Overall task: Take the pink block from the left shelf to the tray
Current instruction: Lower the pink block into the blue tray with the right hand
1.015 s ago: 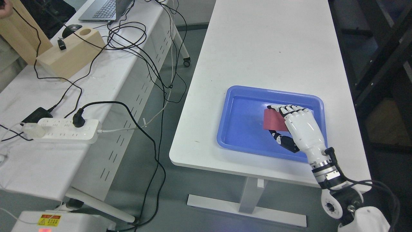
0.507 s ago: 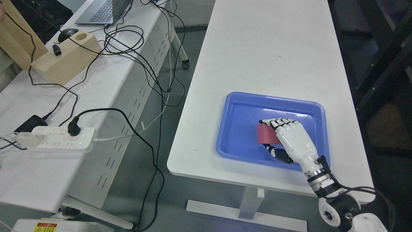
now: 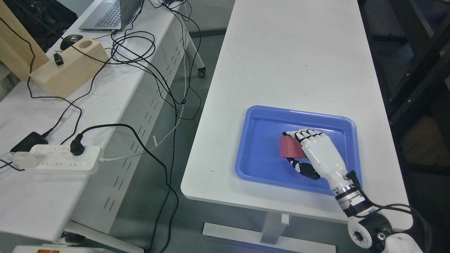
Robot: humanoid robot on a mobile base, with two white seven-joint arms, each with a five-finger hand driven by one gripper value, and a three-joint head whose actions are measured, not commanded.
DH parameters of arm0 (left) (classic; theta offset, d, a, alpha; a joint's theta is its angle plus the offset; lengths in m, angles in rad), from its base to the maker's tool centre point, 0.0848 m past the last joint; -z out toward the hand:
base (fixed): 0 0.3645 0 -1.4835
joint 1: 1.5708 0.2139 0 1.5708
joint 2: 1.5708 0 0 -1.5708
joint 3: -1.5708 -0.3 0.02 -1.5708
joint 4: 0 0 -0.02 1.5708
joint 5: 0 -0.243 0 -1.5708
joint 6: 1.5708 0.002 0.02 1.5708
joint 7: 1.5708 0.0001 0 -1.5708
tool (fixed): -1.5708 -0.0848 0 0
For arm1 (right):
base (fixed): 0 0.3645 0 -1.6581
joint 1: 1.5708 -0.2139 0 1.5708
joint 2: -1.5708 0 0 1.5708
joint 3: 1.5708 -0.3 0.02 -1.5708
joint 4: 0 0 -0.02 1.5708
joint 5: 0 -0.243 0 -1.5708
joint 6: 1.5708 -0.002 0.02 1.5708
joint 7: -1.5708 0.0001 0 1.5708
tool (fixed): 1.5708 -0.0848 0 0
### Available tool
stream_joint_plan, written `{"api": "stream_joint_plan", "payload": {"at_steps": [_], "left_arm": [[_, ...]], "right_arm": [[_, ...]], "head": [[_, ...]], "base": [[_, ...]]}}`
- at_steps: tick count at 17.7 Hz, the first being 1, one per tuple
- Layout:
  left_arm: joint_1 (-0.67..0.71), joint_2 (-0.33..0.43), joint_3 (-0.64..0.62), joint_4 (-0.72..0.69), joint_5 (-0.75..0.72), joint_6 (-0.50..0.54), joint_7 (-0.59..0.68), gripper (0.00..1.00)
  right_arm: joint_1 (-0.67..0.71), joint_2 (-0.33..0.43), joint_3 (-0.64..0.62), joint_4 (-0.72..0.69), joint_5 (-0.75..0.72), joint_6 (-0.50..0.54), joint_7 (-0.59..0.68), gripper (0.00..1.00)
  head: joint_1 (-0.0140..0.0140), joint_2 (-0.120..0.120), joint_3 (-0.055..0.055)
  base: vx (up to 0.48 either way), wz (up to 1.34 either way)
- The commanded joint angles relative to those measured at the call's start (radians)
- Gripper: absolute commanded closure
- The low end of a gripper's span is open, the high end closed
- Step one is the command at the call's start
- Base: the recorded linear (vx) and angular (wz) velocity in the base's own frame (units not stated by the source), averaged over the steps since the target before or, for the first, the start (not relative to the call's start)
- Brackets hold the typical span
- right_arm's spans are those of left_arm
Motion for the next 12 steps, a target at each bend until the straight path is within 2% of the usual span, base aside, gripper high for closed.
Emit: {"api": "stream_joint_plan", "payload": {"at_steps": [1,8,12], "left_arm": [[0.000,0.017,0.000,-0.017,0.000,-0.004,0.000,0.00],[0.000,0.017,0.000,-0.017,0.000,-0.004,0.000,0.00],[0.000,0.017,0.000,-0.017,0.000,-0.004,0.000,0.00]], "right_arm": [[0.002,-0.009,-0.006,-0.001,-0.046,0.007,0.001,0.34],[0.019,-0.015,-0.023,-0.001,-0.052,0.005,0.001,0.30],[0.022,-0.017,-0.046,-0.001,-0.102,0.005,0.003,0.23]], "head": [[0.0000,0.000,0.000],[0.0000,0.000,0.000],[0.0000,0.000,0.000]], "base": [[0.029,0.00],[0.009,0.00],[0.000,0.00]]}}
